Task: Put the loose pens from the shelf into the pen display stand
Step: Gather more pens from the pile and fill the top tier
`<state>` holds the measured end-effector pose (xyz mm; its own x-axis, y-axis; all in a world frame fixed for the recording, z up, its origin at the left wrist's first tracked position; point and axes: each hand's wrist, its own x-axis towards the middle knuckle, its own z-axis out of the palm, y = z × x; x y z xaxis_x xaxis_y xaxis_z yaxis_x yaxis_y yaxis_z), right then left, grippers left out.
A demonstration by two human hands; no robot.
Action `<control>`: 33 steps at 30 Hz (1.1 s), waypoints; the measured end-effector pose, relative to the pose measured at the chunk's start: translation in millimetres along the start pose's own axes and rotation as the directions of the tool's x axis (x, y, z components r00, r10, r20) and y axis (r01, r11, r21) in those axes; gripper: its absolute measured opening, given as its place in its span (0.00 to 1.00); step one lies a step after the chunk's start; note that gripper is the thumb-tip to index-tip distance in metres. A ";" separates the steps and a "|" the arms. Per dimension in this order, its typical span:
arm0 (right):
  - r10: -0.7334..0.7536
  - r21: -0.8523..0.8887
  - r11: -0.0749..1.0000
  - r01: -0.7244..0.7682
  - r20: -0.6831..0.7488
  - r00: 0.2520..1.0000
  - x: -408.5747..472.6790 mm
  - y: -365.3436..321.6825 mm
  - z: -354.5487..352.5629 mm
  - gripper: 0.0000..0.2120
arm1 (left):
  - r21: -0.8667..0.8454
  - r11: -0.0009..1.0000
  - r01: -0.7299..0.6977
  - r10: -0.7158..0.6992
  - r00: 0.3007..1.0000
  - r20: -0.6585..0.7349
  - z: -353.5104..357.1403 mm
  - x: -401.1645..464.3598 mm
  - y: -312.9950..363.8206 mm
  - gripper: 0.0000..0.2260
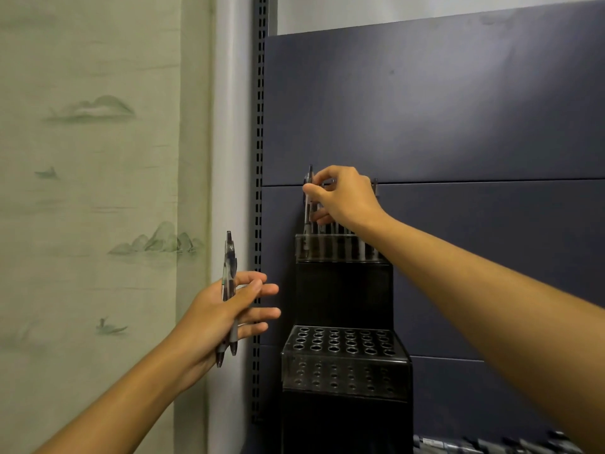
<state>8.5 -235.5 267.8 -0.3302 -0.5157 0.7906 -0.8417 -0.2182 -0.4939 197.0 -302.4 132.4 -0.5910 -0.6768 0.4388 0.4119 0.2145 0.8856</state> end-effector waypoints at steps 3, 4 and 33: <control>-0.028 -0.057 0.998 0.027 -0.013 1.000 1.1 1.6 1.2 0.11 | -0.001 1.000 0.001 -0.001 1.000 -0.004 3.1 0.7 -1.4 0.10; -0.031 -0.068 0.997 0.030 -0.014 0.999 1.4 2.0 1.2 0.11 | -0.002 1.000 0.001 -0.001 1.000 -0.004 3.8 0.7 -2.2 0.10; -0.091 -0.190 0.971 0.147 0.272 0.958 -79.1 -36.5 -2.5 0.16 | 0.020 0.996 -0.090 0.088 0.991 0.098 61.2 0.6 15.6 0.06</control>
<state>64.2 -184.7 224.3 -0.1233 -0.6994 0.7040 -0.9468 -0.1296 -0.2946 160.6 -256.3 155.8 -0.6180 -0.5828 0.5277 0.4494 0.2889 0.8453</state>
